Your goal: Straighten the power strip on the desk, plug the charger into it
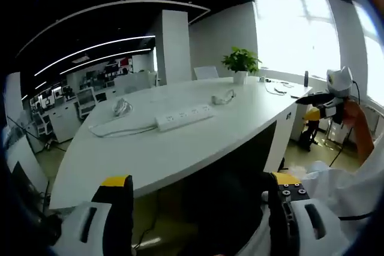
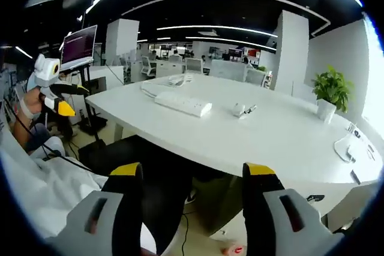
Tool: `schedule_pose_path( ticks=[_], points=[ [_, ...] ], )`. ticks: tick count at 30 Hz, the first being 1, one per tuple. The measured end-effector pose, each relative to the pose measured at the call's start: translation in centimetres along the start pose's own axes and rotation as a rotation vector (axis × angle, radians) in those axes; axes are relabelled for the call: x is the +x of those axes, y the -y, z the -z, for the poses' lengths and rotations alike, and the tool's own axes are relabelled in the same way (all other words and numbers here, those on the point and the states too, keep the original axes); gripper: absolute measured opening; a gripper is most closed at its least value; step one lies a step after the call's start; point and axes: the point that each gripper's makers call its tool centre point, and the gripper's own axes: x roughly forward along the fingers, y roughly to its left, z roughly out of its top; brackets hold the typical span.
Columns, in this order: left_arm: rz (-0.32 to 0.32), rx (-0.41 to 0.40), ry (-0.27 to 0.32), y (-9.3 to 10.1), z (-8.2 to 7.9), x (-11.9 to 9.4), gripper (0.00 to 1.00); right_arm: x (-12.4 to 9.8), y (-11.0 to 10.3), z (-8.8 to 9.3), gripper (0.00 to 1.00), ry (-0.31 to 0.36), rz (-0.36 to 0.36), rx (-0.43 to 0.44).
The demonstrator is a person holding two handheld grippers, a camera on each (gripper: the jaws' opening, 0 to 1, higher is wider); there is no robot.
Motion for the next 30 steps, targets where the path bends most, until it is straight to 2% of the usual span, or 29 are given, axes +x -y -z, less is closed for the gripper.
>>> schedule_pose_path(
  ticks=[3, 7, 9, 12, 17, 23, 26, 30],
  points=[
    [0.003, -0.001, -0.006, 0.0, 0.1, -0.1, 0.95, 0.1, -0.2, 0.2, 0.69, -0.010, -0.008, 0.007],
    [0.006, -0.006, 0.019, 0.1, -0.4, -0.6, 0.95, 0.1, -0.5, 0.0, 0.66, -0.016, -0.014, -0.009],
    [0.007, -0.008, 0.030, 0.1, -0.6, -0.8, 0.95, 0.0, -1.1, -0.2, 0.65, -0.015, -0.045, -0.014],
    [0.006, -0.014, 0.040, 0.0, -0.8, -0.8, 0.95, -0.2, -1.9, -0.8, 0.66, 0.024, -0.090, -0.012],
    [-0.002, -0.015, 0.043, -0.1, -0.9, -1.0, 0.95, -0.3, -1.4, -1.4, 0.68, 0.049, -0.059, 0.006],
    [-0.028, -0.031, 0.078, -1.1, -1.7, -1.3, 0.96, -0.3, -1.6, -2.0, 0.67, 0.057, -0.066, 0.014],
    [-0.047, -0.016, 0.068, -1.8, -1.8, -1.2, 0.96, -0.1, -1.5, -3.0, 0.67, 0.062, -0.057, -0.003],
    [-0.048, -0.010, 0.085, -2.3, -3.0, -0.8, 0.96, 0.7, -1.3, -4.3, 0.67, 0.065, -0.057, -0.031]
  ],
)
